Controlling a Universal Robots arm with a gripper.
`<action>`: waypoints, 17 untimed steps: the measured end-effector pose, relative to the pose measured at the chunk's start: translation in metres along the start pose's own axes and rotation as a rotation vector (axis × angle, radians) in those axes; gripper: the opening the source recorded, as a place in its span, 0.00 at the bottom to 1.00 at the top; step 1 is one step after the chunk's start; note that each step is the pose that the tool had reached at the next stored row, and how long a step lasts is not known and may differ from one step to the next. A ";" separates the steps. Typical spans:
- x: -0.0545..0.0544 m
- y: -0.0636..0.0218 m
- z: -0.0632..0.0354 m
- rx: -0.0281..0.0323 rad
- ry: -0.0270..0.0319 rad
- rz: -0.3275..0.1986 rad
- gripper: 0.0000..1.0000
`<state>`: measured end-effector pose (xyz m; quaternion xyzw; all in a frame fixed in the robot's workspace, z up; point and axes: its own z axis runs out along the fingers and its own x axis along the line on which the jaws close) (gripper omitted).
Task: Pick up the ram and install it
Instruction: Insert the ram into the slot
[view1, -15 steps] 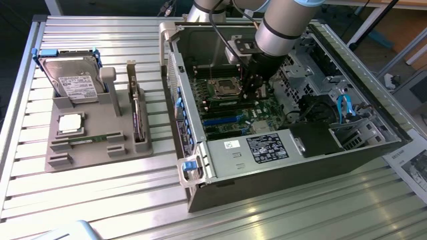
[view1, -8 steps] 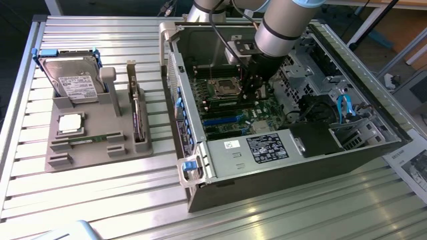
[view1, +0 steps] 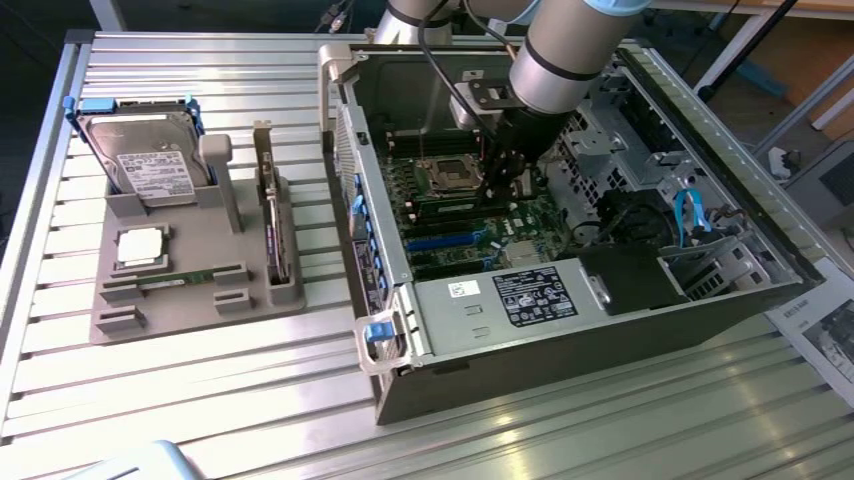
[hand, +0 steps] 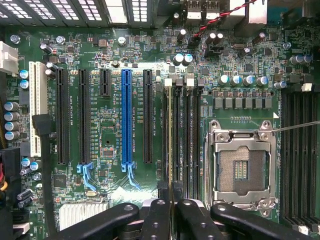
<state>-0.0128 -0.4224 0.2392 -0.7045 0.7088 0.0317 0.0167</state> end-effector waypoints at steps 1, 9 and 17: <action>0.000 0.0000 0.0000 0.0000 0.0000 0.000 0.12; 0.000 0.0000 0.0022 0.0002 -0.0001 0.000 0.12; 0.000 -0.0001 0.0059 0.0004 0.0000 0.000 0.12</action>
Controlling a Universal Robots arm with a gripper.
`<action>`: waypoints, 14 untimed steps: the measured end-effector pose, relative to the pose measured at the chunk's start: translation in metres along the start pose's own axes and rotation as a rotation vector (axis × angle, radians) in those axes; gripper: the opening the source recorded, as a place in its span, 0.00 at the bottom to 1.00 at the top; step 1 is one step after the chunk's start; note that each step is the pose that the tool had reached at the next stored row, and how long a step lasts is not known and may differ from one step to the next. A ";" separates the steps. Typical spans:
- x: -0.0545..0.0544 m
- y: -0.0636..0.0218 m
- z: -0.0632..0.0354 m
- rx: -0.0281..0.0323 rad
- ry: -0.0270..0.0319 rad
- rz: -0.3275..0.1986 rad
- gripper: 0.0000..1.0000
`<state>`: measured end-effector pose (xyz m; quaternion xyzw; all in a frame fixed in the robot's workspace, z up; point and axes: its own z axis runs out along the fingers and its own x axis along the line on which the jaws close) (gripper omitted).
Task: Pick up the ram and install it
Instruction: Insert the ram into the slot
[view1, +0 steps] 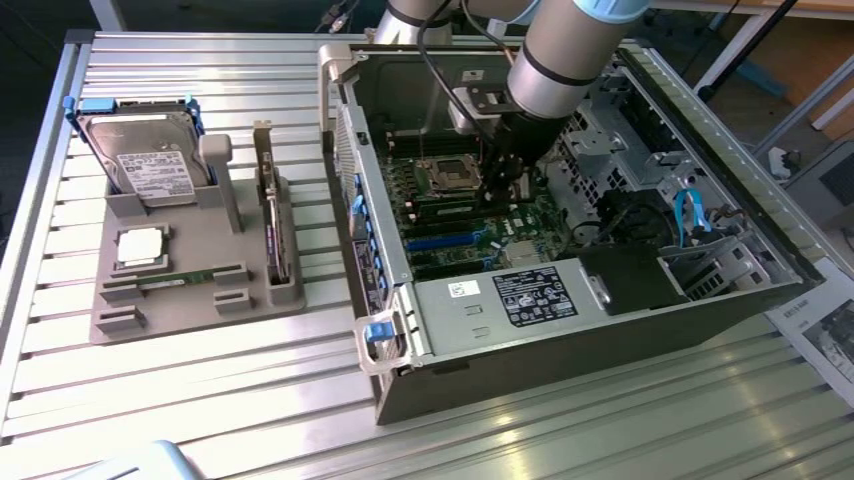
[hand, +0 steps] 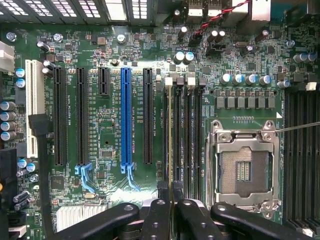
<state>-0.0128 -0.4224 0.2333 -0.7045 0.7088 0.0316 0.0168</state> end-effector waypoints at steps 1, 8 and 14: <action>0.000 0.0000 0.0007 0.0000 0.0002 0.000 0.12; 0.000 0.0000 0.0010 0.0002 -0.0002 0.000 0.12; 0.000 0.0001 0.0009 0.0001 0.0000 0.000 0.19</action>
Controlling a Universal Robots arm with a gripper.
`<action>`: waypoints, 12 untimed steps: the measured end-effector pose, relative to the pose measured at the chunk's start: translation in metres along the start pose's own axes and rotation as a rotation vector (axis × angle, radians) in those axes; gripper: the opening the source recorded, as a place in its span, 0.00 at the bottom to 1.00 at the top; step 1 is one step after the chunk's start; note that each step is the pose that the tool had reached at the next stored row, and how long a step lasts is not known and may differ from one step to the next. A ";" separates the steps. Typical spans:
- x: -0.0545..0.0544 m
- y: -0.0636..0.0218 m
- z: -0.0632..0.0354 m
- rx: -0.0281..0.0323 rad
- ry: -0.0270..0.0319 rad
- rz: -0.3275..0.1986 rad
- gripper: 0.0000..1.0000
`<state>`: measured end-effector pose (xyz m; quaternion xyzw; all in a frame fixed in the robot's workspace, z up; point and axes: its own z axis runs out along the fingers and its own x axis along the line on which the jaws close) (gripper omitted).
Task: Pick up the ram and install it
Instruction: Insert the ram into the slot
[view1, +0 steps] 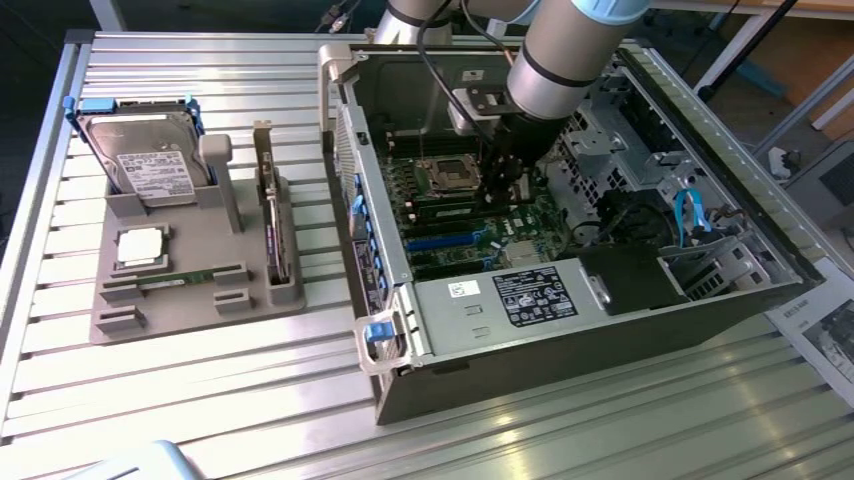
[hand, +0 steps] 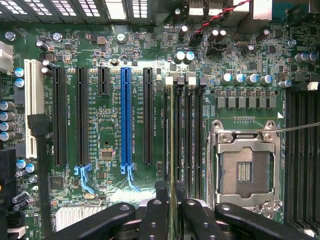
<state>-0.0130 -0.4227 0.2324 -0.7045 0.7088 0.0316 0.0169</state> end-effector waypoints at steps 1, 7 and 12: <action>0.000 0.0000 0.0000 0.0000 0.0000 0.000 0.19; -0.001 0.0003 -0.0110 -0.0003 0.0002 0.000 0.19; -0.003 0.0008 -0.0389 -0.0012 0.0006 0.000 0.19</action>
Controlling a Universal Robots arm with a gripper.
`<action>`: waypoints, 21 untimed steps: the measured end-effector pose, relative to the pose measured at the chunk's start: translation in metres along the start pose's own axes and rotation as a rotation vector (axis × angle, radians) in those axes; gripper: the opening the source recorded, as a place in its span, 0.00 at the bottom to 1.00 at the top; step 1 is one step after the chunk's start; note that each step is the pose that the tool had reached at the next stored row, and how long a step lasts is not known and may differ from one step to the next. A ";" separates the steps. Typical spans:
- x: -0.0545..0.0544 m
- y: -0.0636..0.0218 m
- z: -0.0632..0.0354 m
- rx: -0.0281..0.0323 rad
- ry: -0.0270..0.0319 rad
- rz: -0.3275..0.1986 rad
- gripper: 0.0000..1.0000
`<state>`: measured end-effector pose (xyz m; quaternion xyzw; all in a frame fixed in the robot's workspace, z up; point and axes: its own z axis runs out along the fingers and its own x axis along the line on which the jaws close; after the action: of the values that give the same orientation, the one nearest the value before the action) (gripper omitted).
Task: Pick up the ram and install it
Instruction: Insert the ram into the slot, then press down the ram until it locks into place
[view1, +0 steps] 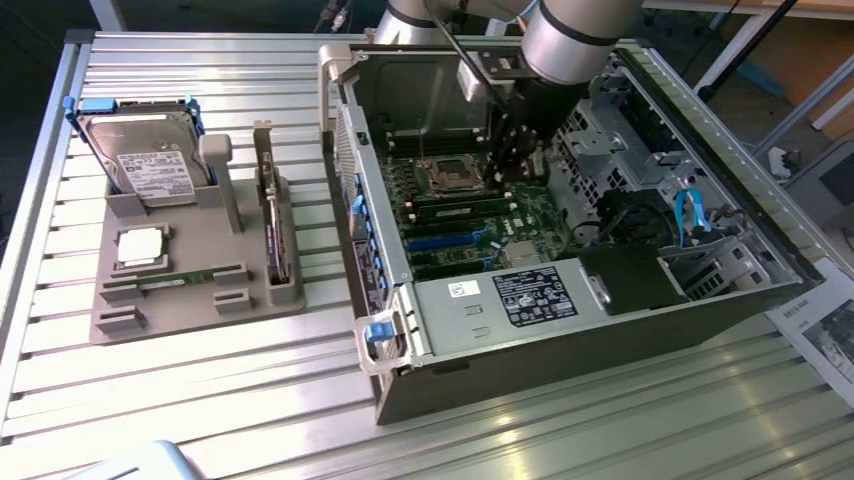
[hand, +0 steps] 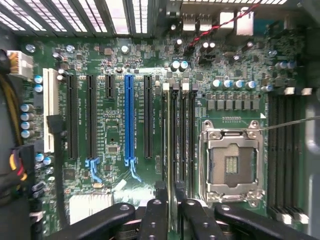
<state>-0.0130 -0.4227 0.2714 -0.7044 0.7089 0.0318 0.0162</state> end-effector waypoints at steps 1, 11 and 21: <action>0.000 0.0001 -0.0044 0.0000 0.0001 0.000 0.19; -0.003 0.0010 -0.0458 0.0000 0.0000 0.000 0.19; -0.005 0.0015 -0.0686 0.0000 0.0001 0.000 0.19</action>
<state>-0.0130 -0.4227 0.3402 -0.7045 0.7088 0.0317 0.0162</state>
